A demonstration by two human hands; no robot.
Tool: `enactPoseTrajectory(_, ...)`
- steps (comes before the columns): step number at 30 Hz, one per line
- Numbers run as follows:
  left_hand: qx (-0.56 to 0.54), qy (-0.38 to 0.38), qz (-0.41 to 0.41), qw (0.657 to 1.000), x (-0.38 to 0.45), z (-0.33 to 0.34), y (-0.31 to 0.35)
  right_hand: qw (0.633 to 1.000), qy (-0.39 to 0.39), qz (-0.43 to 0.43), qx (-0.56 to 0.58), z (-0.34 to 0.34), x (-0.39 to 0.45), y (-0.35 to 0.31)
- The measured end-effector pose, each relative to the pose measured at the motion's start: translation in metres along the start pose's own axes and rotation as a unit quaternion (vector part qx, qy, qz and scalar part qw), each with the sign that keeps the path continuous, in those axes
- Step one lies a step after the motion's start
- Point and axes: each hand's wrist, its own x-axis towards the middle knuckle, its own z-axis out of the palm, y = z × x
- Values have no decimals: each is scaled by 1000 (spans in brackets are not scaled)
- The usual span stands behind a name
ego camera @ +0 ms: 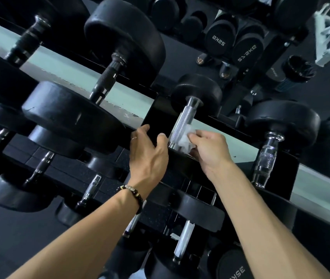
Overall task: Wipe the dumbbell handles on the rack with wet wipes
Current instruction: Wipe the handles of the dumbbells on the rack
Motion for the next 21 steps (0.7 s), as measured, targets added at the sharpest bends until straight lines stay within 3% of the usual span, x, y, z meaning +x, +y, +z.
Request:
enactPoseTrajectory(3, 39, -38, -16, 998, -14, -8, -11, 998, 59, -37, -3, -8, -8, 2)
enactPoseTrajectory(8, 72, -68, -42, 994, -27, -13, -11, 992, 83, -93, -29, -20, -16, -2)
enactPoseTrajectory(13, 115, -52, -16, 992, -41, -2, 6, 945, 121, -273, -132, -30, -20, -9)
enactPoseTrajectory(15, 122, -34, -8, 992, -48, 5, 8, 896, 138, -377, -190, -36, -15, -15)
enactPoseTrajectory(18, 112, -18, -1, 994, -50, 10, 8, 737, 147, -548, -367, -45, 7, -23)
enactPoseTrajectory(19, 109, -16, 2, 994, -51, 11, 8, 683, 136, -578, -425, -46, 17, -24)
enactPoseTrajectory(21, 106, -9, 9, 994, -54, 14, 10, 616, 89, -592, -513, -46, 33, -27)
